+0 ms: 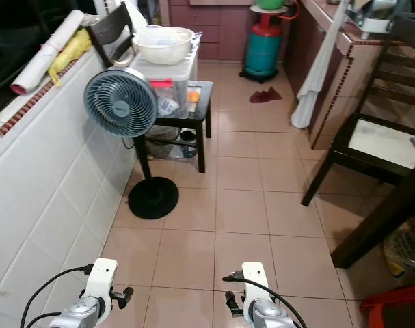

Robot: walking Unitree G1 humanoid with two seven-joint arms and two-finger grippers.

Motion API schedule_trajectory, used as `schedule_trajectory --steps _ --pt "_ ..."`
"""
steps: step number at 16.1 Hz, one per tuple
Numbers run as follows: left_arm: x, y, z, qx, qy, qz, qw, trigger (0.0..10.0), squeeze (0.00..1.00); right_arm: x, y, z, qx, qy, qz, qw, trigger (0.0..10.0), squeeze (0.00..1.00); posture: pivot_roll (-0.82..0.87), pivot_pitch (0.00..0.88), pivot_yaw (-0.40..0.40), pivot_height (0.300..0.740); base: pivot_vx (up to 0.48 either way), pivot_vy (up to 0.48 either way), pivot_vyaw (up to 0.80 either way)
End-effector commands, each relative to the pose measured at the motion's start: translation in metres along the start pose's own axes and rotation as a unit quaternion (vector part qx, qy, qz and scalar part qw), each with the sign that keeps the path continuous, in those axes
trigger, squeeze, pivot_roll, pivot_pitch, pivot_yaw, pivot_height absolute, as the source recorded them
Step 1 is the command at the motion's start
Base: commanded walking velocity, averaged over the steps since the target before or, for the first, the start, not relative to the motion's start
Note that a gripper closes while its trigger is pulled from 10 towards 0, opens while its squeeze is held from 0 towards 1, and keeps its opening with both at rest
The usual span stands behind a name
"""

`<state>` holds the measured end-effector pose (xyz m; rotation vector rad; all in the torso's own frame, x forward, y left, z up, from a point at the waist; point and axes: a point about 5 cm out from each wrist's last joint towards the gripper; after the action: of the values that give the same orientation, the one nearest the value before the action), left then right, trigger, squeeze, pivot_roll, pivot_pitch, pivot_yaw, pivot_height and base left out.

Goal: Setting the table

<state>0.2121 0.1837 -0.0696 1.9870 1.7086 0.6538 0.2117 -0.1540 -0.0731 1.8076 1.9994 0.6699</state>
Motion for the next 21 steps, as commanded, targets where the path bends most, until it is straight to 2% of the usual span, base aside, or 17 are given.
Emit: schedule_trajectory --steps 1,5,6,16,21 --pt "0.005 -0.003 -0.001 0.002 0.002 0.006 1.000 10.0 0.00 0.002 -0.001 0.000 0.002 0.005 -0.007 1.000 10.0 0.00 -0.03 0.000 0.042 0.740 0.000 0.000 -0.75" --pt "0.017 0.001 -0.003 -0.030 0.020 -0.042 0.998 10.0 0.00 0.005 -0.002 0.000 0.005 0.012 -0.021 1.000 10.0 0.00 -0.02 0.000 0.042 0.740 0.000 0.000 -0.75" --pt "0.018 -0.001 -0.003 -0.019 0.018 -0.023 0.999 10.0 0.00 0.006 -0.002 0.000 0.005 0.014 -0.026 1.000 10.0 0.00 -0.02 0.000 0.042 0.740 0.000 0.000 -0.75" --pt "0.000 -0.018 -0.004 0.010 -0.036 0.032 0.999 10.0 0.00 0.007 -0.007 0.000 0.011 0.017 -0.023 1.000 10.0 0.00 -0.03 0.000 0.052 0.740 0.000 0.000 -0.75" --pt "-0.005 -0.022 -0.004 0.019 -0.037 0.037 0.998 10.0 0.00 0.008 -0.007 0.000 0.011 0.018 -0.027 0.999 10.0 0.00 -0.03 0.000 0.052 0.740 0.000 0.000 -0.75"
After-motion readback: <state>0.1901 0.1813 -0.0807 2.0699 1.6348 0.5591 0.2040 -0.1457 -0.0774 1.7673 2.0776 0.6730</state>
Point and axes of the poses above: a point about 5 cm out from each wrist's last joint towards the gripper, its own z axis pointing out of the wrist towards the gripper, its own y axis along the axis of the wrist's last joint, x = y × z, and after that the axes turned 1 degree about z, right-handed
